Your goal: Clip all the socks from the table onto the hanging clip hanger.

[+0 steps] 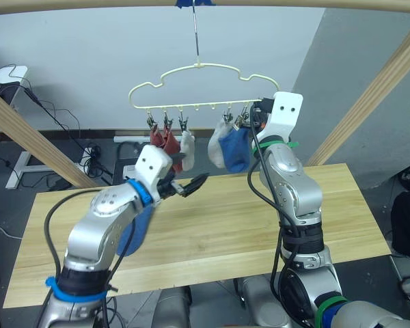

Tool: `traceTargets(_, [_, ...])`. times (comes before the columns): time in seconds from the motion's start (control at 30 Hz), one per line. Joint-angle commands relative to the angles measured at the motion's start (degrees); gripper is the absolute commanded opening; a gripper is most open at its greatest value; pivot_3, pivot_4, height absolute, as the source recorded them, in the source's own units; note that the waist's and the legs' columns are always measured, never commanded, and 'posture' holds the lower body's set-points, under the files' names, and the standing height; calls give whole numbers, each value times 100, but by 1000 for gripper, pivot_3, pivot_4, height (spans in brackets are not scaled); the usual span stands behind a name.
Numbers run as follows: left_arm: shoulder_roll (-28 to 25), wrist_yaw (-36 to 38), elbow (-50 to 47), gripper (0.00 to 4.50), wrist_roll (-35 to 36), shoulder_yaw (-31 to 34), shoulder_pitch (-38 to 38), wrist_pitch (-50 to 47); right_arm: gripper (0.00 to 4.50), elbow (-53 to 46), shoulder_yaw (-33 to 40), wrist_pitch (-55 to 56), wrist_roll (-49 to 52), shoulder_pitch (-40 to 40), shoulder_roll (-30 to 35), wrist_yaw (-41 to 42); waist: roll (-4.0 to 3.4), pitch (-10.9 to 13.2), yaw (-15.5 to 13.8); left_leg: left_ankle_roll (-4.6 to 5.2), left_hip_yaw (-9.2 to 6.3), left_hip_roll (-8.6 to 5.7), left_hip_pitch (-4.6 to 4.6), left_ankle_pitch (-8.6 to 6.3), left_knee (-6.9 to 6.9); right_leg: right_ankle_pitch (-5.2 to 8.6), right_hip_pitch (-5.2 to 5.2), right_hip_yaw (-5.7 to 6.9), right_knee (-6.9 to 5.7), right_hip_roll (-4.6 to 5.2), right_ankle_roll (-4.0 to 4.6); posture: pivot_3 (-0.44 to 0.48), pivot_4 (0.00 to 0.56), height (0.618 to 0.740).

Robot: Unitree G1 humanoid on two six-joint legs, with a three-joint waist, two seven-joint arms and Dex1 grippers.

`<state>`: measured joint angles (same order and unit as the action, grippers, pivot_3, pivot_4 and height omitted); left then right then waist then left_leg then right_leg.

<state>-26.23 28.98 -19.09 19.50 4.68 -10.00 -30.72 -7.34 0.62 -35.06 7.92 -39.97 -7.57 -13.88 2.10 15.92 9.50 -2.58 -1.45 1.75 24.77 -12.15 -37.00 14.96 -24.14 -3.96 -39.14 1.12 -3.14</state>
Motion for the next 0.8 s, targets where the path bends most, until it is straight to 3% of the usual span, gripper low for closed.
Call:
traceTargets(0.03, [151, -536, 161, 4460, -235, 483, 642, 221, 0, -111, -20, 132, 44, -243, -212, 20, 0, -1, -1, 0, 0, 1, 0, 0, 0, 0, 0, 0, 2, 0, 0, -184, 216, 740])
traceTargets(0.17, [185, -478, 850, 4460, -75, 953, 1039, 439, 0, -126, -5, 73, 59, -261, -178, 54, 1, 0, -13, 0, 2, 0, 0, 0, 0, 0, 0, 4, 2, 1, 0, -184, 229, 740])
traceTargets(0.33, [146, -393, 1809, 4460, -177, 1133, 875, 841, 0, -155, -26, 2, 68, -249, -167, 106, 1, -1, -60, 2, 5, -1, 0, 1, -4, -1, 2, 9, 3, 1, 1, -186, 236, 740])
traceTargets(0.57, [249, -462, 2946, 4460, -290, 948, 373, 903, 0, -204, -56, -75, 54, -252, -167, 164, 1, -1, -63, 2, 6, 0, 0, 1, 0, -1, 1, 10, 3, 1, 1, -196, 241, 740])
traceTargets(0.77, [162, -235, 3321, 4460, -440, 725, 267, 845, 0, -295, -81, -162, 62, -206, -199, 159, 1, -1, -28, 2, 4, 1, 0, 1, 2, -1, 1, 10, 3, 1, 1, -211, 254, 740])
traceTargets(0.8, [137, -250, 3361, 4282, -493, 701, 255, 864, 0, -319, -83, -179, 71, -188, -211, 155, 1, -1, -26, 2, 4, 2, 0, 1, 1, -1, 1, 11, 2, 1, 2, -211, 259, 740])
